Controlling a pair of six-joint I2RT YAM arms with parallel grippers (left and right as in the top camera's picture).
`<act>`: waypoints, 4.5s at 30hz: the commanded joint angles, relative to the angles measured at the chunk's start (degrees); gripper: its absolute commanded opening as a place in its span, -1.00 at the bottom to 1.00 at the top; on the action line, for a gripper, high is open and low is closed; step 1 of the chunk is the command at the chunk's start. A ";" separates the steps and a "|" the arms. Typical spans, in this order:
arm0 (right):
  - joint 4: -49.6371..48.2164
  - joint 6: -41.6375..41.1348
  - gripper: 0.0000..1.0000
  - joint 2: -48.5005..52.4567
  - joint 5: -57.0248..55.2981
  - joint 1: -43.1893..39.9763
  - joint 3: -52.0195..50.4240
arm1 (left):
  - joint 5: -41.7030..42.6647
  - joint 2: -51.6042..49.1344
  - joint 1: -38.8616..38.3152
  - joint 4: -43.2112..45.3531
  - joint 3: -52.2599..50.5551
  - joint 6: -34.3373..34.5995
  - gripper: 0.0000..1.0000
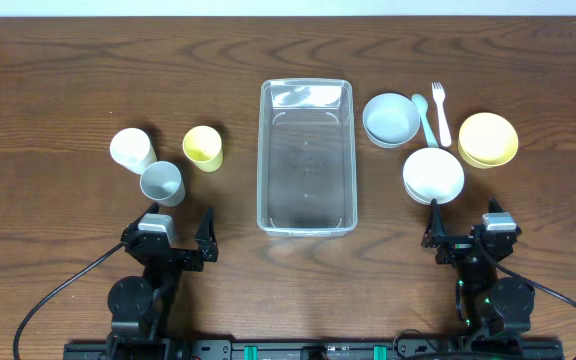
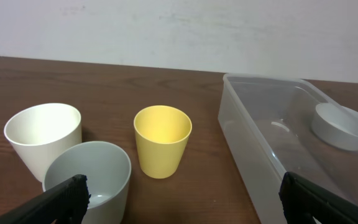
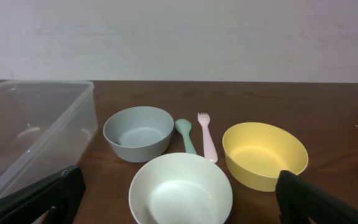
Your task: Pack container
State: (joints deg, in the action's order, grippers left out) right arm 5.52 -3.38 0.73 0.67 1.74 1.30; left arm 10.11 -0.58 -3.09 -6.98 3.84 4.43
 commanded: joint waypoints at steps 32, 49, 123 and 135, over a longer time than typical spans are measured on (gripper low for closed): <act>28.04 -13.53 0.98 30.23 -0.83 -1.88 34.64 | -0.37 0.35 0.13 -0.39 -1.70 -0.76 0.96; 52.78 -10.10 0.89 85.18 11.06 -3.50 68.19 | -0.37 0.35 0.13 -0.39 -1.70 -0.76 0.96; 30.32 -20.52 -0.98 66.93 21.27 0.48 56.15 | -0.37 0.35 0.13 -0.39 -1.70 -0.76 0.96; 24.92 -24.20 -0.97 80.06 20.15 13.97 67.73 | -0.37 0.35 0.13 -0.39 -1.70 -0.76 0.96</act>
State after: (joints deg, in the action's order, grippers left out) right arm 30.04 -26.94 77.12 20.21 14.15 64.86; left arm 10.09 -0.58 -3.09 -6.83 3.77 4.43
